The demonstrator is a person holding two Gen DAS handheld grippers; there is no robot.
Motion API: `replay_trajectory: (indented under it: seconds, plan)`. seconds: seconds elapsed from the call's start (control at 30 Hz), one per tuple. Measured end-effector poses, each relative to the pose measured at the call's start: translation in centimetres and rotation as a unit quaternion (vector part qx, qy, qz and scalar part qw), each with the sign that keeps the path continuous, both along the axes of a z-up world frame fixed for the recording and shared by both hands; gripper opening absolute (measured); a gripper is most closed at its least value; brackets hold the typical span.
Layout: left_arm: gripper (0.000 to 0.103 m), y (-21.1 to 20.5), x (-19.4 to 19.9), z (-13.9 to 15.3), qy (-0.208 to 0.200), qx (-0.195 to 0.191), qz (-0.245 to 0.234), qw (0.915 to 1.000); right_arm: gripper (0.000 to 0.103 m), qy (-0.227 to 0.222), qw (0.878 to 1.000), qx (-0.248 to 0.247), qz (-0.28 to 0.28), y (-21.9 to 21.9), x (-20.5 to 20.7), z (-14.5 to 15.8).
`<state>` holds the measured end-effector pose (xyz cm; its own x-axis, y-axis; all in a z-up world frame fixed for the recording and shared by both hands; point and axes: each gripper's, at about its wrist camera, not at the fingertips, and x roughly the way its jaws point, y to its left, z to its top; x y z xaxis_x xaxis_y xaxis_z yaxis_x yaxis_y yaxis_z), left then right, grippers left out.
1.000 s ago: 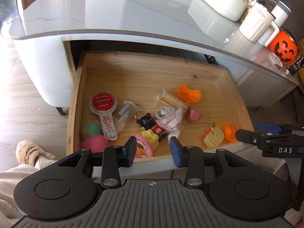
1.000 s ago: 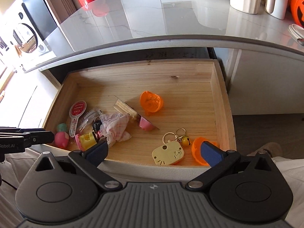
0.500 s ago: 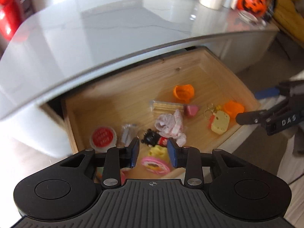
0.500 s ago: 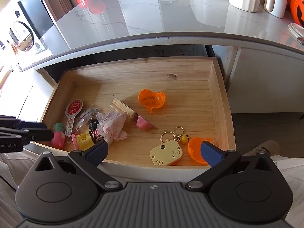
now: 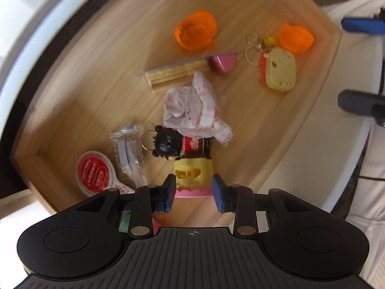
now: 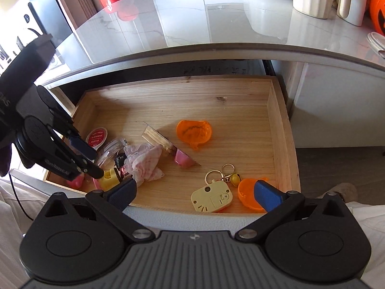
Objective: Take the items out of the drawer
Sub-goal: 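Grasp the yellow-and-pink toy cup with the left gripper, then place the toy cup on the countertop with the left gripper while the right grasps the breadstick box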
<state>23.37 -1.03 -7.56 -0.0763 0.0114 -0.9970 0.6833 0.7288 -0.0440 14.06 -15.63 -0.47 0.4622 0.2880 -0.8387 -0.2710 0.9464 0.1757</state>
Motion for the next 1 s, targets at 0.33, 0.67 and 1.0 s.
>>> replay_trajectory:
  seconds: [0.33,0.67,1.0]
  plan:
    - [0.043,0.0,0.6,-2.5,-0.008,0.042,-0.014,0.999,0.103,0.021,0.999,0.033,0.021,-0.7,1.1,-0.7]
    - [0.043,7.2,-4.3,10.4,-0.179,-0.186,0.175,0.9502,0.103,-0.072,0.979,-0.035,0.187,1.4,6.2,2.7]
    - [0.043,11.6,-6.2,8.0,-0.19,-0.259,0.283,0.9039,0.041,-0.035,0.889,-0.184,0.418,10.0,7.3,-3.5]
